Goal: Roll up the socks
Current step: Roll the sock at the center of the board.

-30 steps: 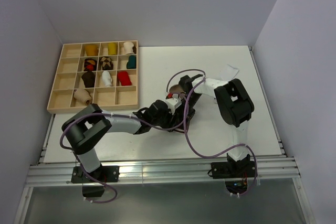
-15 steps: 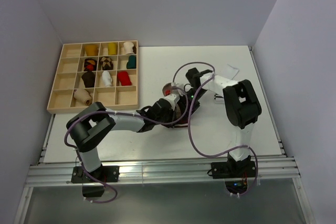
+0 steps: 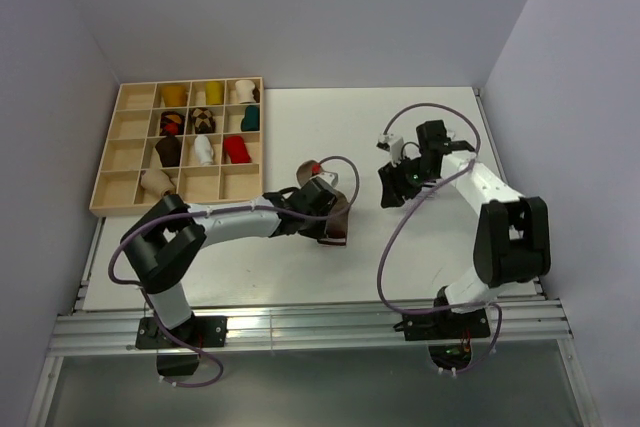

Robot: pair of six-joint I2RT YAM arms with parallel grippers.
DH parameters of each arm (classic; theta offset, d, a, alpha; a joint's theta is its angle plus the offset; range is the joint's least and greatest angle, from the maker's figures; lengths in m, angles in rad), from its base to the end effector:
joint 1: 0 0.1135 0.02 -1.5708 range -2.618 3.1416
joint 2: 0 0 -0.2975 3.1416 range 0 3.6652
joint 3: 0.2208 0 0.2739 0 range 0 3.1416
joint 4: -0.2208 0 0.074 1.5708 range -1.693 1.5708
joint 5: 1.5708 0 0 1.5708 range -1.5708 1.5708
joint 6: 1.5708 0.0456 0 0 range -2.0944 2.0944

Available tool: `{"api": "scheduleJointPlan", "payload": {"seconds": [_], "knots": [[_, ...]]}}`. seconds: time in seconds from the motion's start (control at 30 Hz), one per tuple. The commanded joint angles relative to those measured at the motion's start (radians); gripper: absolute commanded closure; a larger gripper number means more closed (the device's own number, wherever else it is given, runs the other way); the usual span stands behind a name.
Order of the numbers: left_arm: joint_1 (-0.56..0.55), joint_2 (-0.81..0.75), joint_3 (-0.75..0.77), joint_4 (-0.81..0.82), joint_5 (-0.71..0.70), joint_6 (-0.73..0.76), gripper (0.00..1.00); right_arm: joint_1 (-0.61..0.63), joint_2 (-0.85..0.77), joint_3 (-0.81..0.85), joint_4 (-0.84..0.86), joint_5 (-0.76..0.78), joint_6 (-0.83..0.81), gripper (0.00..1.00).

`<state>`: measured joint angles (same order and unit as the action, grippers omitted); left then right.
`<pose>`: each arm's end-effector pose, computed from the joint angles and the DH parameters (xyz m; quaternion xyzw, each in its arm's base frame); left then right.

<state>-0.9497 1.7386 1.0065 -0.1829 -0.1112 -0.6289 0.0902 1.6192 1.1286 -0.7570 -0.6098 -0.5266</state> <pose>0.2260 -0.3072 0.1782 0.1333 0.9360 -0.1912 0.2638 0.3301 0.0561 0.2320 -0.3318 0.8824 0.2560 0.2140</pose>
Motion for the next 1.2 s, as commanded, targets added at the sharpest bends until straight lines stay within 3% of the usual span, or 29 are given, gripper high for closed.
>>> {"api": "scheduleJointPlan", "payload": {"seconds": [0.0, 0.07, 0.2, 0.3, 0.43, 0.87, 1.17], "knots": [[0.000, 0.024, 0.121, -0.223, 0.048, 0.014, 1.00, 0.055, -0.164, -0.104, 0.120, 0.010, -0.096, 0.41], [0.005, 0.047, 0.174, -0.263, 0.082, 0.018, 1.00, 0.097, -0.244, -0.211, 0.209, 0.060, -0.133, 0.41], [0.019, 0.126, 0.228, -0.331, 0.181, 0.029, 1.00, 0.299, -0.468, -0.397, 0.355, 0.156, -0.199, 0.38], [0.037, 0.168, 0.233, -0.333, 0.241, 0.031, 1.00, 0.384, -0.522, -0.464, 0.403, 0.157, -0.228, 0.38], [0.097, 0.197, 0.202, -0.265, 0.425, 0.009, 1.00, 0.495, -0.495, -0.474, 0.412, 0.185, -0.260, 0.39], [0.157, 0.274, 0.205, -0.234, 0.593, -0.014, 1.00, 0.822, -0.455, -0.546, 0.553, 0.406, -0.276, 0.41], [0.181, 0.303, 0.242, -0.273, 0.617, 0.009, 1.00, 0.879, -0.369, -0.584, 0.597, 0.478, -0.312, 0.44]]}}
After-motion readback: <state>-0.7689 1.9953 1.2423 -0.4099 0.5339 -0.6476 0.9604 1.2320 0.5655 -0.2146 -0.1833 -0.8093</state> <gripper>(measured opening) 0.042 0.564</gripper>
